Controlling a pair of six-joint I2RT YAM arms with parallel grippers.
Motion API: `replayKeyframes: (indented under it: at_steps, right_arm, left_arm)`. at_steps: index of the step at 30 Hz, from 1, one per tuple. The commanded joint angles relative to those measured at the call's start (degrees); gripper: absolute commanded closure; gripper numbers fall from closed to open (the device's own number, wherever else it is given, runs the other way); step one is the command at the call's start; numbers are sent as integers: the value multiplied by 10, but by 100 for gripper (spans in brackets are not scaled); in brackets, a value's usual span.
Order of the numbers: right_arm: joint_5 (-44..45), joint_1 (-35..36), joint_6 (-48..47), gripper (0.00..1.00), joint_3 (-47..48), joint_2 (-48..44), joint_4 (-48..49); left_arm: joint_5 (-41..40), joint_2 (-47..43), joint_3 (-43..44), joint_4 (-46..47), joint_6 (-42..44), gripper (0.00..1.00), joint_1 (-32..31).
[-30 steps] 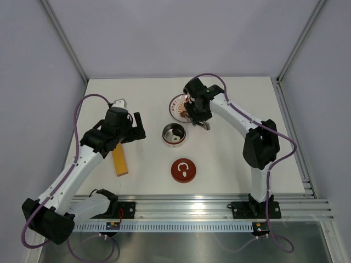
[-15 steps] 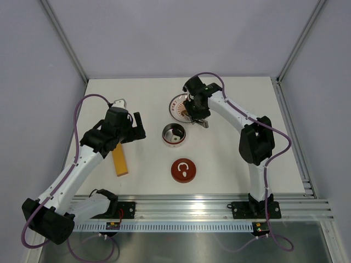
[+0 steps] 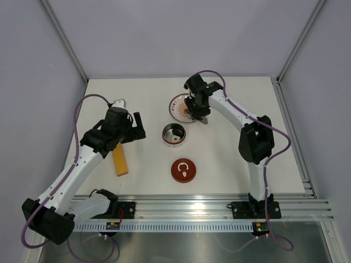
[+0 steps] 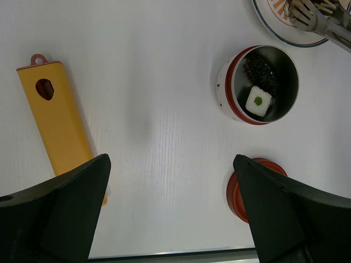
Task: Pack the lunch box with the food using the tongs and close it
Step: Pick up the fake food from the plate.
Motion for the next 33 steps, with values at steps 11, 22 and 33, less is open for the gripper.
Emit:
replayKeyframes:
  at_steps: [11, 22, 33]
  right_arm:
    - [1, -2, 2, 90, 7, -31, 9]
    - [-1, -2, 26, 92, 0, -77, 22]
    - [-3, 41, 62, 94, -78, -181, 22]
  left_arm:
    - [-6, -4, 10, 13, -4, 1, 2]
    - [-6, -10, 6, 14, 0, 1, 3]
    - [-23, -8, 6, 11, 3, 1, 3]
